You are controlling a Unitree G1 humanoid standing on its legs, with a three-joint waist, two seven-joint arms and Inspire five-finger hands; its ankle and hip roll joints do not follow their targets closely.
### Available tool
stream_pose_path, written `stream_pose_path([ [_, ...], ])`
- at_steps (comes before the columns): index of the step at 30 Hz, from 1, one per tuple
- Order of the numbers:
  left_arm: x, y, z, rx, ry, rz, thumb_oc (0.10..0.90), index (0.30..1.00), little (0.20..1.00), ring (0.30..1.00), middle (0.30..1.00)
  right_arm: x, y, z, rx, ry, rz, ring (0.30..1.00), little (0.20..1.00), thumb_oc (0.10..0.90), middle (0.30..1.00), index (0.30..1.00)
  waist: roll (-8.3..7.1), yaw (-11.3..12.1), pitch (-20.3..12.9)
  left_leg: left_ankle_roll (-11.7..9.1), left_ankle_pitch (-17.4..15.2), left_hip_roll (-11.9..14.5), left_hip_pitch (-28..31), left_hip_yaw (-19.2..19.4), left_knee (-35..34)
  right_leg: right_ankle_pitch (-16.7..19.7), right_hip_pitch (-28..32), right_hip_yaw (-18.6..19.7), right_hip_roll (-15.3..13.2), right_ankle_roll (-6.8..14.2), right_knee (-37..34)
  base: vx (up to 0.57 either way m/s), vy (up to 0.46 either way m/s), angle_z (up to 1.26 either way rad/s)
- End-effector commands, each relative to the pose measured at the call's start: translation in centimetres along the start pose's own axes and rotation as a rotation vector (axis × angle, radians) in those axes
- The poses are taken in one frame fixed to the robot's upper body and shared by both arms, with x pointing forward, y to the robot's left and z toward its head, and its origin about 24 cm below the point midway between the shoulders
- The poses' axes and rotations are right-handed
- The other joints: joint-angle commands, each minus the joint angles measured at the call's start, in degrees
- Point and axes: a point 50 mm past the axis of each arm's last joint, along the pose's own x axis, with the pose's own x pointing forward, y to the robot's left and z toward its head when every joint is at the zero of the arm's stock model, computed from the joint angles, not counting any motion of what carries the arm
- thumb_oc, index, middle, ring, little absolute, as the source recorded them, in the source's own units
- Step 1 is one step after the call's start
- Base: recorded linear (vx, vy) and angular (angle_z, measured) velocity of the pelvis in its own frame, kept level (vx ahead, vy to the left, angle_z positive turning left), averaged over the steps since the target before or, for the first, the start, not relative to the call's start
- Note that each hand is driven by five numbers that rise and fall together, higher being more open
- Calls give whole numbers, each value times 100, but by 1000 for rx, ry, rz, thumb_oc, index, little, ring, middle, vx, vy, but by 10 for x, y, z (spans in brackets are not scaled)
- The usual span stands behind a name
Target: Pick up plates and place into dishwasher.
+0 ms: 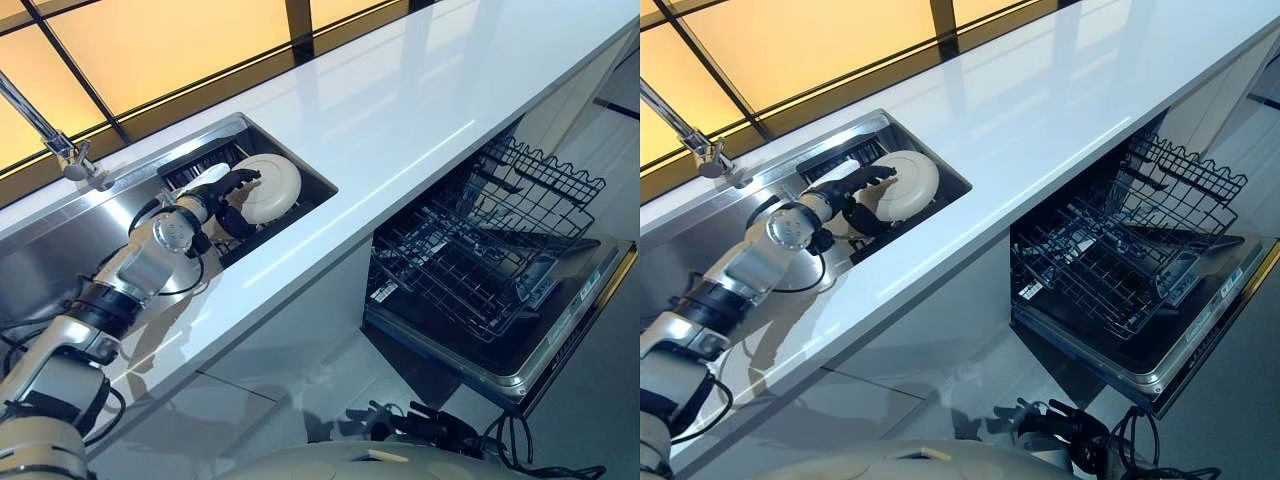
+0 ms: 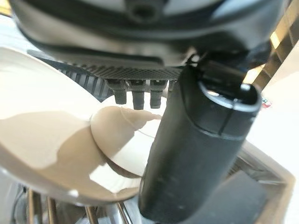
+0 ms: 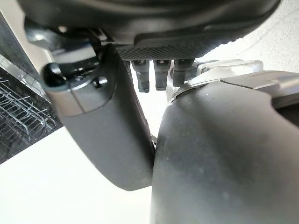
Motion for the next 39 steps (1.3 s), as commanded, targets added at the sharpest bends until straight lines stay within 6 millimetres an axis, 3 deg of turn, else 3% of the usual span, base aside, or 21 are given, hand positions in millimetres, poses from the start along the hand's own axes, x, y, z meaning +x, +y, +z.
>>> stream_pose_path([
  [1,3,61,25,171,-102,321,800,900,900,900,900,-3,-10,2,5,10,-30,900,900,800,900,900,36,-12,-62,107,-452,-269,-305,279,257,-813,-294,66,39,494,870,0,0,0],
  [10,8,40,36,445,-165,307,800,900,900,900,900,-3,-9,0,-43,29,-20,900,900,800,900,900,24,-48,-17,148,-517,-321,-340,95,361,-810,-346,276,68,491,940,39,5,-3],
  [15,12,27,40,473,-170,279,800,900,900,900,900,-2,-8,2,-65,36,-13,900,900,800,900,900,23,-83,-8,163,-527,-331,-326,43,351,-790,-346,366,93,486,914,42,3,-6],
  [23,21,-2,39,402,-150,190,800,900,900,900,900,-1,-6,4,-70,33,-20,900,900,800,900,900,32,-204,52,176,-545,-325,-335,194,376,-756,-391,461,116,502,910,23,13,-5],
  [28,24,-6,36,383,-108,200,800,900,900,900,900,-2,-8,4,-77,32,-23,900,900,800,900,900,14,-266,70,176,-556,-318,-350,271,404,-753,-410,485,123,502,918,16,7,-6],
  [33,29,-25,17,149,32,162,800,900,900,900,900,-1,-6,9,-74,13,-15,900,900,800,900,900,-29,-303,112,179,-537,-312,-382,312,427,-742,-458,496,121,505,972,4,2,-6],
  [39,28,-48,-3,-45,138,270,800,900,900,900,900,2,5,13,-56,-15,17,900,900,800,900,900,-162,-350,158,192,-529,-287,-434,402,447,-711,-543,556,130,516,1007,-1,-3,-1],
])
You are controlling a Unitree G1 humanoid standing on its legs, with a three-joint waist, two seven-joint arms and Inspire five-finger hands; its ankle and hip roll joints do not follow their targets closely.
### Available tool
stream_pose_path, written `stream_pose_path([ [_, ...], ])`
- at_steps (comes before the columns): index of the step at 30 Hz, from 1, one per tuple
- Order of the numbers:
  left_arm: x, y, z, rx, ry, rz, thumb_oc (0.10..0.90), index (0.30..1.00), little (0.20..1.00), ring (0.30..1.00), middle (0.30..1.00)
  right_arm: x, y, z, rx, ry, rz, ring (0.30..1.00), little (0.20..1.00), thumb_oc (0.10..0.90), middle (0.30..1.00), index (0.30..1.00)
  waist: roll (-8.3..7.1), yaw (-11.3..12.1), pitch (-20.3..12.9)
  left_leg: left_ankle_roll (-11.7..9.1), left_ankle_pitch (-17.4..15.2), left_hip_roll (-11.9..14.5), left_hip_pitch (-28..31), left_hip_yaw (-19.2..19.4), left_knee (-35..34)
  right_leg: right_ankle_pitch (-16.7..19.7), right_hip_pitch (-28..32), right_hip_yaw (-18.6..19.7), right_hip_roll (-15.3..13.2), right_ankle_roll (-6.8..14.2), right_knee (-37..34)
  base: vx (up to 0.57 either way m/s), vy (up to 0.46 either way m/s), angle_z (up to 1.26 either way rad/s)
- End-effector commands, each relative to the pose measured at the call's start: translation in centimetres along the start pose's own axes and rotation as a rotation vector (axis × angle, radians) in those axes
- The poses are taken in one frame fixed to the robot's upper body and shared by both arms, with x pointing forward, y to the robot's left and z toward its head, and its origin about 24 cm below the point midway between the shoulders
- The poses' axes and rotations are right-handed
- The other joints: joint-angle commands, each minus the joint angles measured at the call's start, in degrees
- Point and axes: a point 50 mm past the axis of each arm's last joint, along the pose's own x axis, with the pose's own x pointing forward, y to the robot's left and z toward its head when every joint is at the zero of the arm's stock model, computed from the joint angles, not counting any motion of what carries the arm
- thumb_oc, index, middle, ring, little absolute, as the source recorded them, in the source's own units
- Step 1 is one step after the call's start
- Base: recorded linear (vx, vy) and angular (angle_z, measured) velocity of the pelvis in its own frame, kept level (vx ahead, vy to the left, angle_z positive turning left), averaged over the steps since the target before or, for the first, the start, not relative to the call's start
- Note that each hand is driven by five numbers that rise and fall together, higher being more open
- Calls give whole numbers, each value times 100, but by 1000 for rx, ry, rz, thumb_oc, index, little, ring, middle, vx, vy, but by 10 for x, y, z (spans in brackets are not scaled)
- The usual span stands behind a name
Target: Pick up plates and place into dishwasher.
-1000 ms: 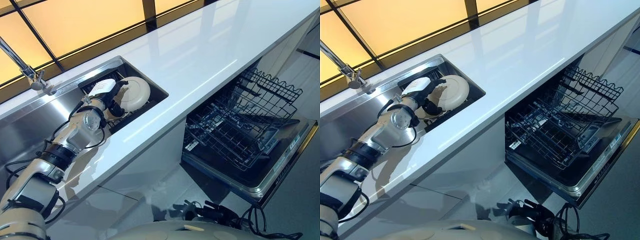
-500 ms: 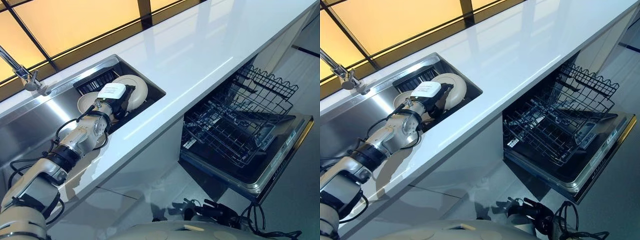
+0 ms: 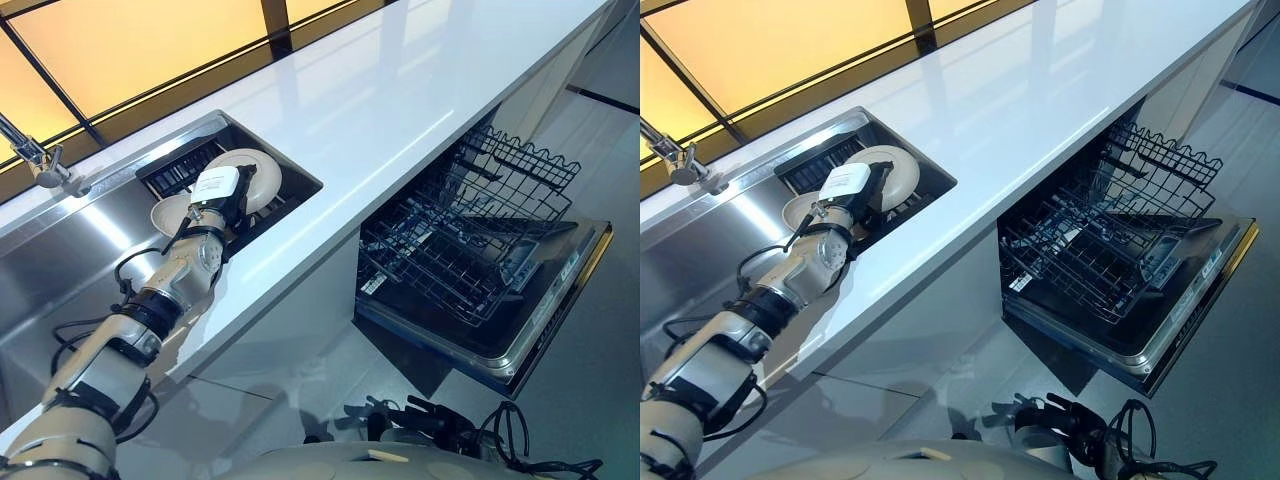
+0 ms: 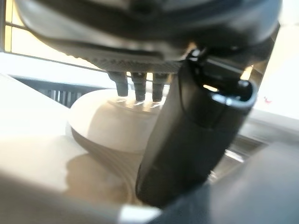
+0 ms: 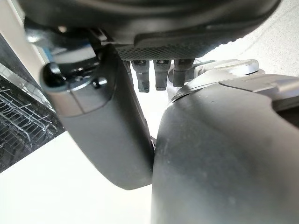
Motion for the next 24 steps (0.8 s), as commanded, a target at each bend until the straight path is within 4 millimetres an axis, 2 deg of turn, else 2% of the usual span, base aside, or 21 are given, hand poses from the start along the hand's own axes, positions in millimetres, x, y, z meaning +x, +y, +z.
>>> stream_pose_path([
  [1,5,-17,2,-171,79,60,800,900,900,900,900,0,1,4,-4,-6,10,900,900,800,900,900,-98,-207,-10,193,-516,-277,-462,124,461,-805,-440,128,83,482,1004,-10,-21,-3],
  [5,1,-25,-2,-196,86,116,800,900,900,900,900,1,5,4,14,-12,14,900,900,800,900,900,-187,-222,22,209,-516,-263,-514,182,495,-768,-507,170,85,487,1021,-11,-10,-2],
  [10,-3,-23,-4,-170,74,241,800,900,900,900,900,1,7,1,28,-15,9,900,900,800,900,900,-255,-262,35,227,-527,-257,-549,233,492,-733,-583,240,107,501,1017,-24,-15,-10],
  [11,-3,-20,-4,-161,69,281,748,855,848,855,855,0,7,0,27,-13,7,900,900,800,900,900,-269,-274,30,225,-528,-255,-560,251,495,-725,-596,251,109,502,1009,-30,-12,-10],
  [12,-3,-17,-4,-160,62,308,652,773,752,773,773,0,8,-1,25,-12,5,900,900,800,900,900,-275,-282,26,227,-530,-258,-568,256,501,-718,-603,260,112,501,1003,-37,-10,-10],
  [14,-2,-8,-6,-154,47,366,624,749,724,749,749,-1,7,-4,19,-7,4,900,900,800,900,900,-274,-304,9,220,-532,-255,-569,283,496,-710,-613,263,115,502,992,-33,-2,-7],
  [16,-2,2,-7,-130,23,419,638,761,738,761,761,-2,7,-6,9,-6,9,900,900,800,900,900,-263,-322,-6,209,-534,-252,-570,298,492,-712,-619,268,119,499,988,-35,4,-5],
  [17,-1,8,-8,-115,15,443,583,714,683,714,714,-2,6,-7,4,-5,11,900,900,800,900,900,-256,-327,-25,203,-532,-250,-571,302,485,-712,-621,258,117,498,982,-29,4,-7],
  [18,-1,11,-9,-107,14,457,583,714,683,714,714,-2,6,-7,0,-5,13,900,900,800,900,900,-249,-331,-33,198,-530,-249,-566,301,478,-715,-621,259,120,497,982,-32,4,-12],
  [19,0,20,-12,-94,15,497,512,653,612,653,653,-3,6,-8,-12,-4,17,900,900,800,900,900,-229,-333,-61,188,-527,-248,-559,296,467,-722,-619,247,120,496,978,-29,4,-13],
  [20,0,23,-13,-86,14,508,493,636,593,636,636,-3,6,-8,-15,-5,19,900,900,800,900,900,-223,-332,-68,183,-525,-247,-557,293,464,-725,-616,241,120,494,978,-30,3,-13],
  [22,1,38,-19,-53,25,554,375,535,475,535,535,-3,7,-9,-30,-5,25,900,900,800,900,900,-204,-314,-128,162,-517,-253,-545,262,445,-730,-582,208,118,491,941,-11,-1,-3],
  [23,1,44,-22,-51,36,571,361,524,461,524,524,-3,7,-9,-37,-5,29,900,900,800,900,900,-200,-303,-150,151,-513,-253,-538,250,435,-733,-566,197,118,488,926,0,0,0],
  [24,1,48,-25,-49,46,584,309,479,409,479,479,-3,8,-9,-40,-6,31,900,900,800,900,900,-196,-288,-168,142,-510,-254,-532,232,429,-733,-552,182,117,486,912,-32,-15,2],
])
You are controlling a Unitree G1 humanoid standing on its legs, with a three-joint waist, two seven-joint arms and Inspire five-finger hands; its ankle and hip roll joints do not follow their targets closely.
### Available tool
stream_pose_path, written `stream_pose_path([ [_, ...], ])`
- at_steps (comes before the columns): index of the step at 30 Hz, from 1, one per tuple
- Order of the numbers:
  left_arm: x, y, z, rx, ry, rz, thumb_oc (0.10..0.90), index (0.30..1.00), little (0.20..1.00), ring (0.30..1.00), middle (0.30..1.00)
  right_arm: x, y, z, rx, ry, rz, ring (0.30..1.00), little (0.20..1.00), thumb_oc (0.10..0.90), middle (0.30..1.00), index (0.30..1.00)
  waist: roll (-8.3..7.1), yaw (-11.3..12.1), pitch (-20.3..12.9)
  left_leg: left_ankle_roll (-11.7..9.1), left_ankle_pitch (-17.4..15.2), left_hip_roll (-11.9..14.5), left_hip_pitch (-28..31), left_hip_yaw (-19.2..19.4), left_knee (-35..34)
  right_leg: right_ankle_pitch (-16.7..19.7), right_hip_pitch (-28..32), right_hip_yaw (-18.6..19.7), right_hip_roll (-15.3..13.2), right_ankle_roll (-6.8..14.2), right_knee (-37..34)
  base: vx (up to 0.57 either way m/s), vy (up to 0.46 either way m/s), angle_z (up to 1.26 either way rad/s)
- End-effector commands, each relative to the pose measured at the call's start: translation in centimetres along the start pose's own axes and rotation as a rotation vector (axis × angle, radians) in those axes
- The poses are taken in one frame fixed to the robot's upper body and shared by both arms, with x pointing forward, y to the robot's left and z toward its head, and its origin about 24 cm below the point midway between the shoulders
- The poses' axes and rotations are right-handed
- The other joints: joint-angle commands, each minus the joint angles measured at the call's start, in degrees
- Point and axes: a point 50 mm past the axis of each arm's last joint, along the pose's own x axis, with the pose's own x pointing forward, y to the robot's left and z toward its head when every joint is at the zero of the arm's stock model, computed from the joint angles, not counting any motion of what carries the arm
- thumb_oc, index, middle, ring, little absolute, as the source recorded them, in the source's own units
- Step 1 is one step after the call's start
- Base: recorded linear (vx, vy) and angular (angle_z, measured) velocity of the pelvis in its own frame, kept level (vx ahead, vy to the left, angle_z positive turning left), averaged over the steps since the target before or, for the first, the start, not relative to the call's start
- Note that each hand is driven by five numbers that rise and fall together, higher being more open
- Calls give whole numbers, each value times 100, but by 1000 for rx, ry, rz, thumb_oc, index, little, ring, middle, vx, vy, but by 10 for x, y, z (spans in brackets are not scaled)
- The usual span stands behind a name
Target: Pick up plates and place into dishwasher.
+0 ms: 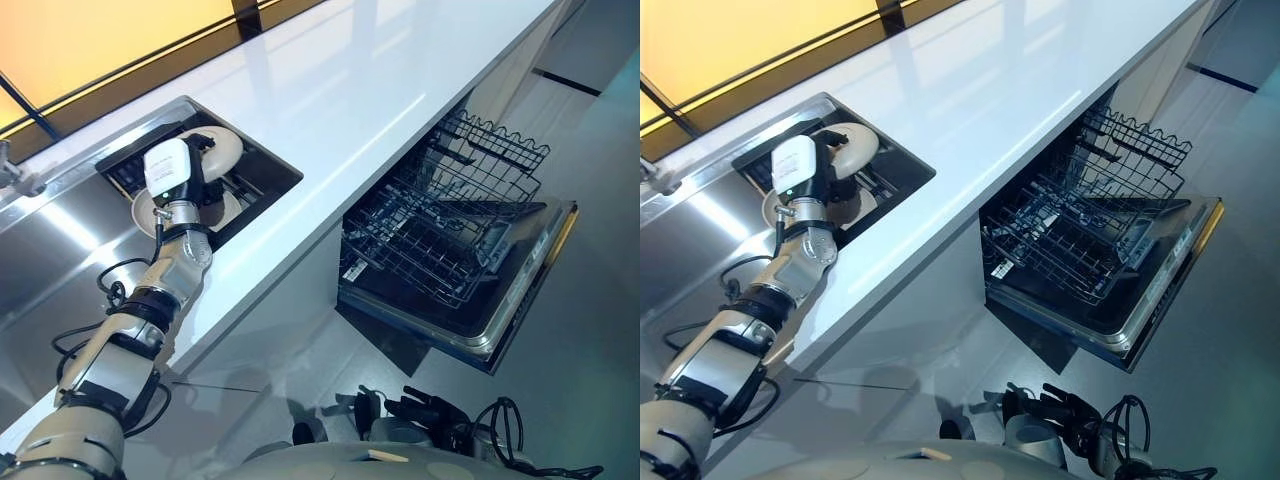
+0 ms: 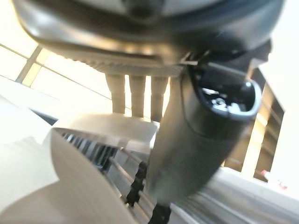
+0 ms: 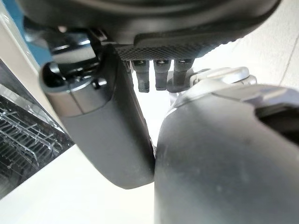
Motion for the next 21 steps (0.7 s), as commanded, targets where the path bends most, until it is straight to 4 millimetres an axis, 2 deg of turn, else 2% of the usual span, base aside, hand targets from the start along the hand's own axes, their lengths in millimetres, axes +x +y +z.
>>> stream_pose_path([
  [1,8,8,-6,24,19,55,182,371,282,371,371,-4,-1,-18,-56,51,22,900,900,800,900,900,137,-123,-409,90,-495,-259,-400,-69,427,-838,-282,-78,92,456,855,-32,-16,3],
  [2,9,11,-8,22,29,61,100,300,200,300,300,-4,0,-18,-58,49,25,900,900,800,900,900,141,-106,-425,83,-493,-262,-399,-91,425,-841,-269,-86,93,452,842,-38,-18,7],
  [8,12,31,-28,60,43,81,100,300,200,300,300,-2,4,-15,-59,47,28,900,900,800,900,900,171,33,-510,44,-498,-277,-356,-256,436,-881,-155,-132,93,430,803,-34,-22,8],
  [13,15,49,-33,96,-1,114,100,300,200,300,300,-1,8,-15,-52,45,25,900,900,800,900,900,199,102,-550,32,-501,-280,-297,-338,420,-908,-63,-146,96,415,780,-34,-22,1],
  [21,22,81,-37,59,-22,229,100,300,200,300,300,-1,9,-9,-18,-10,9,900,900,800,900,900,240,152,-619,-25,-443,-273,-227,-390,308,-846,39,-183,118,414,620,-11,-6,1],
])
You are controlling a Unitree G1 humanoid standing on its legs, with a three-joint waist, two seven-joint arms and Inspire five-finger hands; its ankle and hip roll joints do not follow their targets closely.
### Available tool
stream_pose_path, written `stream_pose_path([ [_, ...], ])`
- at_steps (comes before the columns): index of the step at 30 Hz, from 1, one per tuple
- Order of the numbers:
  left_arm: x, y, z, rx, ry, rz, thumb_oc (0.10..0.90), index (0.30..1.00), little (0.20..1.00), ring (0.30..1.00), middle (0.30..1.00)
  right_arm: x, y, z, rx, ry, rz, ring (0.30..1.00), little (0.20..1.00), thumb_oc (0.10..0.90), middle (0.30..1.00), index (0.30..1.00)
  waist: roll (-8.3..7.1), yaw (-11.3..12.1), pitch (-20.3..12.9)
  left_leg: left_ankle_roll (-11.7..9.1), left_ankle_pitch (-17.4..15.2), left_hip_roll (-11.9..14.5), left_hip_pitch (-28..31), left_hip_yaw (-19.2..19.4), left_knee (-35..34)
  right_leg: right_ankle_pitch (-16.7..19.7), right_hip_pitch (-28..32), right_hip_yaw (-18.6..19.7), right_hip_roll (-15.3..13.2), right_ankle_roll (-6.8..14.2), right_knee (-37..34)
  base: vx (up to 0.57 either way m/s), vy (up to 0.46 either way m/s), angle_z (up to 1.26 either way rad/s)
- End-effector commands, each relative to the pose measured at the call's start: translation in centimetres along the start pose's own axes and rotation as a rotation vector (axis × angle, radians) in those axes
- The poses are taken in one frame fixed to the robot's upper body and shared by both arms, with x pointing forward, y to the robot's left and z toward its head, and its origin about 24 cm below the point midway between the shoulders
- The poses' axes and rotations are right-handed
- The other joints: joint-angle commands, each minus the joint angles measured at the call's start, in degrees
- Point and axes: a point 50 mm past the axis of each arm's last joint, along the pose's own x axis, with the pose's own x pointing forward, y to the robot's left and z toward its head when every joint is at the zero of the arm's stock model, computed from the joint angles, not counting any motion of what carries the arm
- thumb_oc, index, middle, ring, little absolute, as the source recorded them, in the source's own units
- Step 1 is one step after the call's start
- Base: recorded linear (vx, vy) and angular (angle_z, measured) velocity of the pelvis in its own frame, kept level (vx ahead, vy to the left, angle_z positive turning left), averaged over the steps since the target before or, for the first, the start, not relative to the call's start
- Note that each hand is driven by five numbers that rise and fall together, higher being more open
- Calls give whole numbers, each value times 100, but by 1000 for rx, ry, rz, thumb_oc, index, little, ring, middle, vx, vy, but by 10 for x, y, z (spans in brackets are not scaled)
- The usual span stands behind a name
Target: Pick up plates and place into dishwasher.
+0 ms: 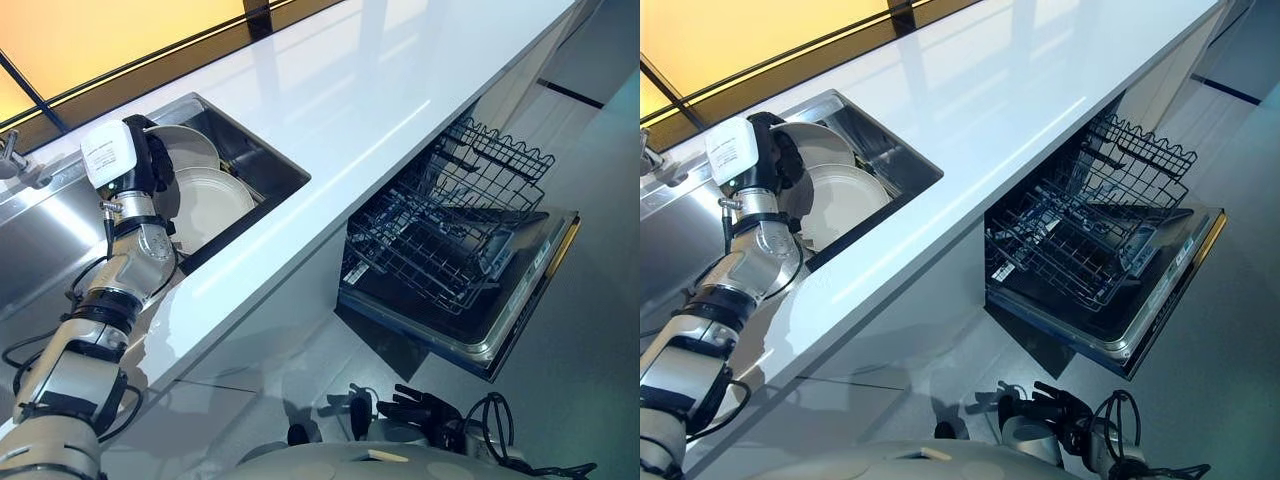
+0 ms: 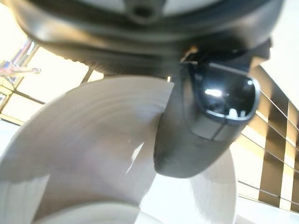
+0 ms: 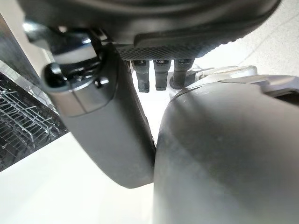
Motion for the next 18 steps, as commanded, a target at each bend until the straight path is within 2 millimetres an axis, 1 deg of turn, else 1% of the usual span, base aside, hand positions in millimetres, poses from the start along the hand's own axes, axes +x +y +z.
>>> stream_pose_path([
  [1,21,49,-3,1,-89,197,100,300,200,300,300,-3,-1,-9,30,-21,-5,900,900,800,900,900,194,55,-584,-37,-424,-260,-370,-171,275,-843,-204,-81,146,433,696,0,0,0],
  [9,30,90,-7,41,-125,364,100,300,200,300,300,-5,-5,-15,28,-8,-16,900,900,800,900,900,243,91,-631,-66,-357,-234,-338,-223,149,-867,-166,-118,143,419,674,0,0,0],
  [11,33,98,-12,76,-105,385,100,300,200,300,300,-6,-7,-16,27,-7,-18,900,900,800,900,900,252,97,-641,-70,-334,-235,-330,-239,114,-857,-155,-123,146,418,654,9,9,3],
  [12,37,106,-17,119,-86,387,100,300,200,300,300,-7,-9,-17,27,-10,-17,900,900,800,900,900,266,93,-652,-78,-322,-232,-325,-242,93,-853,-147,-139,146,421,644,18,15,5],
  [13,38,107,-18,132,-83,388,100,300,200,300,300,-7,-9,-17,28,-13,-16,900,900,800,900,900,267,93,-654,-80,-319,-232,-325,-242,89,-852,-144,-142,145,421,641,20,12,5],
  [15,44,117,-21,182,-62,393,100,300,200,300,300,-7,-9,-15,33,-22,-12,900,900,800,900,900,281,78,-669,-80,-310,-233,-330,-246,71,-852,-147,-130,152,422,634,27,11,4],
  [18,49,127,-26,283,-49,376,100,300,200,300,300,-7,-10,-13,42,-32,-9,900,900,800,900,900,299,60,-681,-76,-309,-233,-343,-226,64,-837,-165,-112,151,432,623,11,6,1],
])
